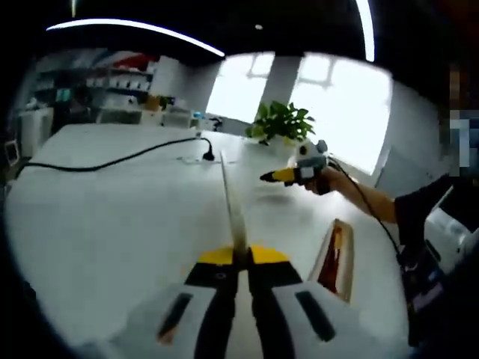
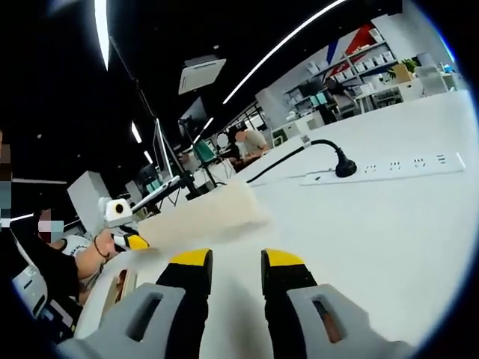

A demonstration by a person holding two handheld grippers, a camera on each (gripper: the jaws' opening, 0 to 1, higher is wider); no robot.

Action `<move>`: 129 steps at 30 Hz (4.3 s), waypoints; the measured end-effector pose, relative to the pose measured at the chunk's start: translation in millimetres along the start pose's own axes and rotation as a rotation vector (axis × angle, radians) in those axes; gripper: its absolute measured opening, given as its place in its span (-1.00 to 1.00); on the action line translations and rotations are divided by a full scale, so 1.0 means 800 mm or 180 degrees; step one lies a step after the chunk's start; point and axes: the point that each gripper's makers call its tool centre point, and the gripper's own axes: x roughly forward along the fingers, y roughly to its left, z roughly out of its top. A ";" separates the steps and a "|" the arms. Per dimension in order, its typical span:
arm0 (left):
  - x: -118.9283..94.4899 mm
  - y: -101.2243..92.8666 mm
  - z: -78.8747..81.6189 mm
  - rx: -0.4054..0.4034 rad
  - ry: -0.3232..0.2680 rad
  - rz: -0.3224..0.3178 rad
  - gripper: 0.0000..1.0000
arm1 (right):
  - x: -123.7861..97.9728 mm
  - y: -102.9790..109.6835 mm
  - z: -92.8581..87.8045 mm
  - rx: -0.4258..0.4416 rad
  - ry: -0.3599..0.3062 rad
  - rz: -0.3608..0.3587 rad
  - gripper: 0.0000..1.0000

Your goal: Arrange the utensils inside the cutlery case until each visible utensil rests in its matching compartment.

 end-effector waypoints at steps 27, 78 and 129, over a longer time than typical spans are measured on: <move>-0.007 -0.094 -0.010 -0.1030 0.0129 -0.1153 -0.93 | -0.021 0.039 0.030 0.0338 -0.0344 0.0524 -0.13; -0.037 -0.087 -0.025 -0.1464 0.0015 -0.0478 -0.69 | -0.106 0.175 -0.023 0.1709 -0.0172 0.0389 -0.90; -0.066 -0.085 -0.077 -0.0632 0.0532 0.0749 -0.52 | -0.123 0.210 -0.109 0.1549 -0.0251 -0.0148 -0.85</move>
